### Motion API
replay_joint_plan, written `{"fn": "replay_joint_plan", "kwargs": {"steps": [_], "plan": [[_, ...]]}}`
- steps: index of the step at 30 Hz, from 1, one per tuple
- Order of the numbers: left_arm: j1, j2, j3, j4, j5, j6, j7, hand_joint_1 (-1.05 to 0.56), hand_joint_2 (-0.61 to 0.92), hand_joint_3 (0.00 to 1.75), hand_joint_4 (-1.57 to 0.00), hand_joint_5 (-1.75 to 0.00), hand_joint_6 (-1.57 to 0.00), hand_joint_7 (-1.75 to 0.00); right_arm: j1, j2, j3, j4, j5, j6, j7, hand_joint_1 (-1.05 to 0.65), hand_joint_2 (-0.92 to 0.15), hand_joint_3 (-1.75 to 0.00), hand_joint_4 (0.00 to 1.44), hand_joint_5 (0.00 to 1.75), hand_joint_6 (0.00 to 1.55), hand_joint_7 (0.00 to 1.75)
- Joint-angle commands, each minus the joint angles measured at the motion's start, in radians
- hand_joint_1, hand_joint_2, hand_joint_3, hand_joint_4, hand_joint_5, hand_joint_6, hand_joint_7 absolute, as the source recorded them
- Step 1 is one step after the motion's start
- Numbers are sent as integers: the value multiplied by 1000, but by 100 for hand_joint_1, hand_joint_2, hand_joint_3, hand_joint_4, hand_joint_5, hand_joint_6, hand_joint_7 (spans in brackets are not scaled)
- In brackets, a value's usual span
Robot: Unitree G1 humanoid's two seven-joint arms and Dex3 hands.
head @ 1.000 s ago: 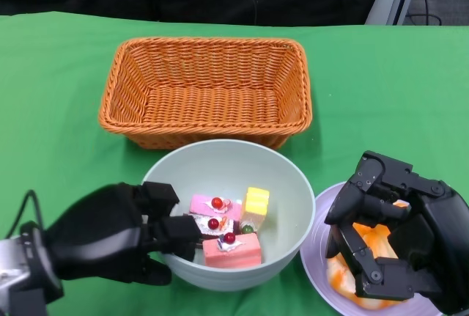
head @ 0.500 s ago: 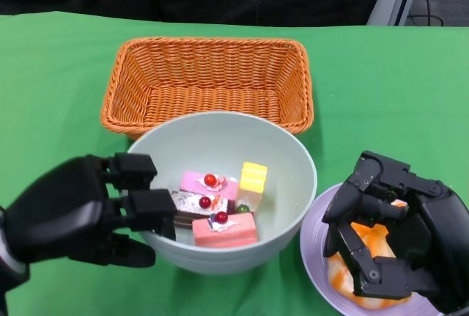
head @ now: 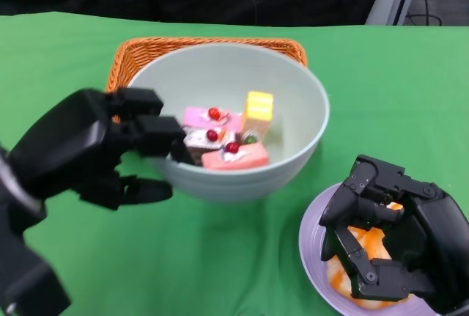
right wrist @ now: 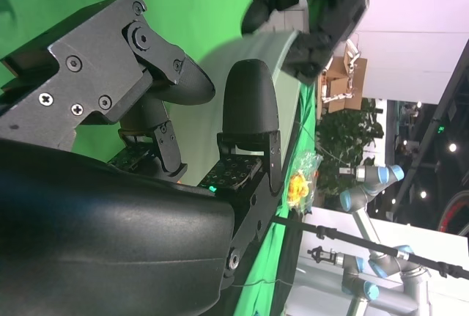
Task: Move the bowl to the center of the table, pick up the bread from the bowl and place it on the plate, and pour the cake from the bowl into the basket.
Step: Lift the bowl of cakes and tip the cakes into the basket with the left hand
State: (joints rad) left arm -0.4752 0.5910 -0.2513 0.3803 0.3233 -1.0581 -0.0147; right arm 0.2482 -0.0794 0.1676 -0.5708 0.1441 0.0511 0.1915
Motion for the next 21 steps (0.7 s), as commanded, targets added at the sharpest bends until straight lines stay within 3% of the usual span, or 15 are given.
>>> {"fn": "replay_joint_plan", "kwargs": {"steps": [1,6,13,19,21], "plan": [[-27,-21,19,16,-47,11,-45,-15,54,96,-74,-166,-89,-103,5,0,-6,5,11,-6,2,-5,-50,-115,74,158,71,133],[-97,-110,27,82,-86,64,-94,-16,53,97,-74,-166,-87,-101,12,-2,-3,9,27,-3,13,-4,-53,-113,73,158,70,133],[-169,-207,42,158,-106,133,-135,-15,63,82,-71,-167,-85,-97,15,3,4,21,23,-15,17,-4,-52,-114,73,158,71,133],[-229,-283,47,232,-89,166,-124,-17,69,73,-74,-161,-81,-104,21,0,13,27,11,-24,17,-3,-50,-118,74,158,71,133],[-248,-308,49,253,-87,188,-119,-17,71,70,-72,-169,-80,-107,23,-2,14,26,12,-24,20,-3,-51,-119,73,158,70,133]]}}
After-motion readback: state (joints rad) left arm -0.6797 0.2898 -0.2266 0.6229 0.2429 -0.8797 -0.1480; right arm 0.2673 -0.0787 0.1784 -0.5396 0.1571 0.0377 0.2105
